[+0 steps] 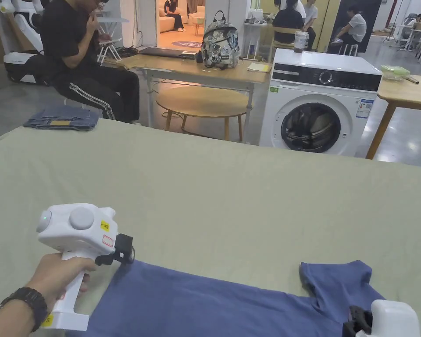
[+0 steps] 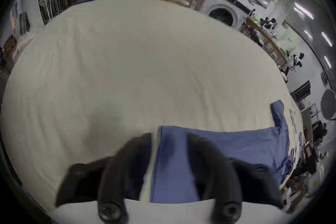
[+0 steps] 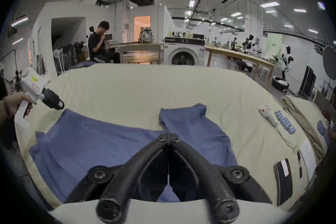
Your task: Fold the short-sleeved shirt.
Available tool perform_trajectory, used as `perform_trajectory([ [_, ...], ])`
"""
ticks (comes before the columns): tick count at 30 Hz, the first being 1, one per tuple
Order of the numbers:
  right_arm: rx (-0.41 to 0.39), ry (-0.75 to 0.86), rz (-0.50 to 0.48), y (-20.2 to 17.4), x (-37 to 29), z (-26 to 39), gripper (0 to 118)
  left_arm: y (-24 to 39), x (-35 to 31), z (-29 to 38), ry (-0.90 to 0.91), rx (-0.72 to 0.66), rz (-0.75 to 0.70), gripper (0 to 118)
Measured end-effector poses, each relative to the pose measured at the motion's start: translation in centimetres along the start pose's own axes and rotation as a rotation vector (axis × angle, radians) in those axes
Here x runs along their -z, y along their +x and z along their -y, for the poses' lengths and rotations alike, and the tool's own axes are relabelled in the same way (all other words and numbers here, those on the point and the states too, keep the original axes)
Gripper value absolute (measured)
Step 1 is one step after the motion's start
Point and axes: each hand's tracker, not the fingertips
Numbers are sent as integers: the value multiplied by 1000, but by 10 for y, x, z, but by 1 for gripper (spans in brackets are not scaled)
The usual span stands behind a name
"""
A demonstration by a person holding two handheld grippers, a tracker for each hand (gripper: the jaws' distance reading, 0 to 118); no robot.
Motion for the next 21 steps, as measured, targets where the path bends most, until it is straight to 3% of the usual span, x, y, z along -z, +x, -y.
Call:
perform_trajectory([
  [1, -7, -13, 11, 2, 2, 1, 0, -2, 6, -4, -20, -7, 4, 50],
  [8, -8, -96, 47, 17, 17, 15, 0, 5, 38, -13, -76, 66, -110, 50],
  [9, -9, -103, 51, 18, 17, 17, 0, 10, 36, -11, -69, 108, -127, 44],
  [12, -5, -125, 56, 14, 10, 13, 0, 8, 49, -13, -47, 200, -101, 1],
  [18, 12, -155, 51, 13, 16, 18, 0, -4, 58, -15, 1, 191, -68, 0],
  [21, 13, -152, 62, 18, 17, 11, 0, 10, 31, 4, 71, 188, -39, 0],
])
